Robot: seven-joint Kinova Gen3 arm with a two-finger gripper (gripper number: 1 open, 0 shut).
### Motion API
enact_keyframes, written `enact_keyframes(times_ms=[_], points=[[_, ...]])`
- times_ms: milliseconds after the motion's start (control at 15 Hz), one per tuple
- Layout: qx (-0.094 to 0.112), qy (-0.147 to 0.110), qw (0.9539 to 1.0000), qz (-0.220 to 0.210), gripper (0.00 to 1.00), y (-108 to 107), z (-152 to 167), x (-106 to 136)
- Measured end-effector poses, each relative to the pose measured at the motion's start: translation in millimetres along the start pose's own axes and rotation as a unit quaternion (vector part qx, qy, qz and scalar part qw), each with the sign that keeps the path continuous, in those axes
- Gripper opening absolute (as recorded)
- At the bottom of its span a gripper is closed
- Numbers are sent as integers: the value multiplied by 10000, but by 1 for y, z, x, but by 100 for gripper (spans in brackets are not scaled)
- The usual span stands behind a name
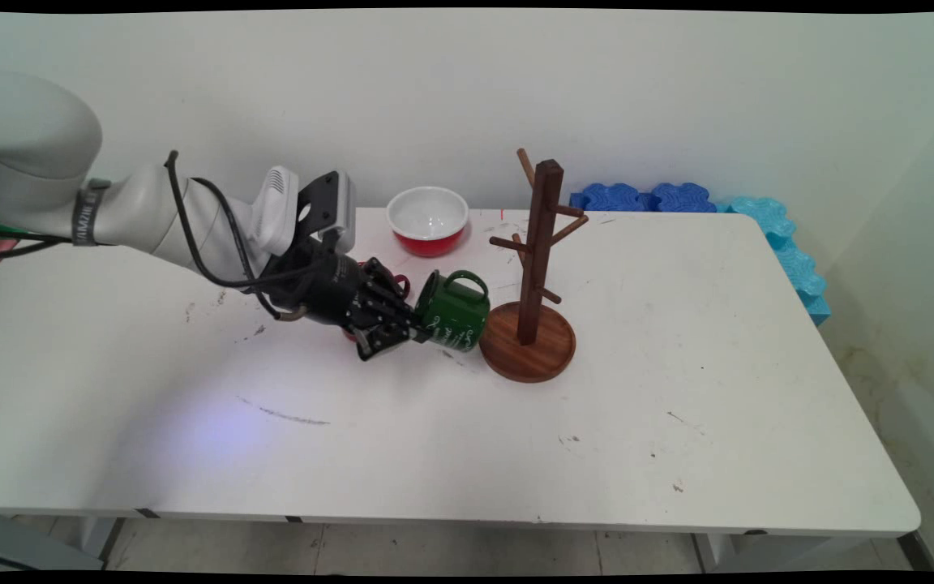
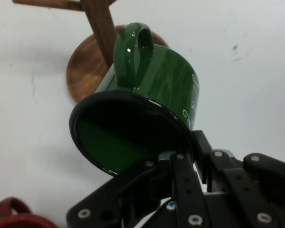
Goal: Place the picked object on the table
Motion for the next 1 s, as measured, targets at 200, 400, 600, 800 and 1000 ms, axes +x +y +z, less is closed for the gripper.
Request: enact_keyframes(times_ms=[200,400,600,800,1000], points=[[114,-182,9995,219,0,2,-2,0],[231,-389,9977,499,0,7,-4,1],[309,-545,9953,735,0,11,-5,2],[387,-731,9899,1155,0,17,-5,3],[439,-872,9807,1691,0,22,-5,4]])
